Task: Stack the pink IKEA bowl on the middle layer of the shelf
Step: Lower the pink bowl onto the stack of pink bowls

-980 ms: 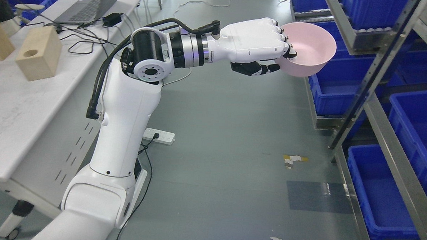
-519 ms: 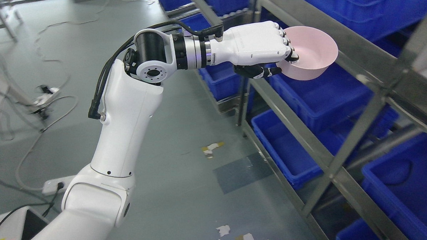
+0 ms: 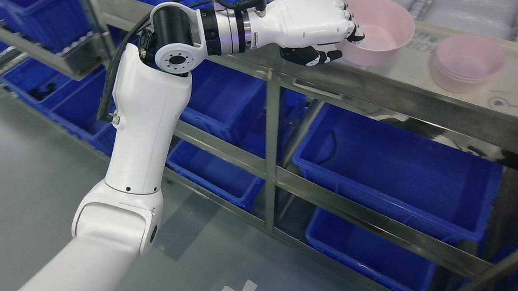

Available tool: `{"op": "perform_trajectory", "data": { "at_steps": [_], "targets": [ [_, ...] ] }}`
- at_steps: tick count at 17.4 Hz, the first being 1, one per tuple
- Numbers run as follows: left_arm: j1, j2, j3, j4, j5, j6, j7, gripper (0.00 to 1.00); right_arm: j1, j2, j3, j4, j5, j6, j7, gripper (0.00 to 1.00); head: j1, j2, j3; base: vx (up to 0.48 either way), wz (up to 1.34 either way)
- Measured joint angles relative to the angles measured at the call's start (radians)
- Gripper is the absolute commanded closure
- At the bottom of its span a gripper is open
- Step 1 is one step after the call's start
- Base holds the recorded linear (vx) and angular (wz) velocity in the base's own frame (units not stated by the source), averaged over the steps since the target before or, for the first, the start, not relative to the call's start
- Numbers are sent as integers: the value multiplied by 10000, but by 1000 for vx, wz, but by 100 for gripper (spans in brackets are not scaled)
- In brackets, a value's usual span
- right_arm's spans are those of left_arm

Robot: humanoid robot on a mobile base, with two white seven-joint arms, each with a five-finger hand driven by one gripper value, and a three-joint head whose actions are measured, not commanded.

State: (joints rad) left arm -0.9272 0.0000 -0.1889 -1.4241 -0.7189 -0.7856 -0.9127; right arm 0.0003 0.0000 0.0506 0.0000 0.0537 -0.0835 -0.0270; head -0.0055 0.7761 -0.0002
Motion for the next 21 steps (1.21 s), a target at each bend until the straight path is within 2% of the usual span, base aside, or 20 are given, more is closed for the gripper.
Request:
{"op": "perform_trajectory", "data": {
  "at_steps": [9, 21],
  "targets": [
    [-590, 0, 587, 1488, -1700, 30, 61, 96, -2, 0, 0, 0, 0, 0, -32, 0, 0, 0, 0, 53, -670],
    [-482, 0, 836, 2392, -2494, 302, 4, 92, -3, 0, 0, 0, 0, 0, 7, 0, 0, -3, 0, 19, -108]
  ]
}}
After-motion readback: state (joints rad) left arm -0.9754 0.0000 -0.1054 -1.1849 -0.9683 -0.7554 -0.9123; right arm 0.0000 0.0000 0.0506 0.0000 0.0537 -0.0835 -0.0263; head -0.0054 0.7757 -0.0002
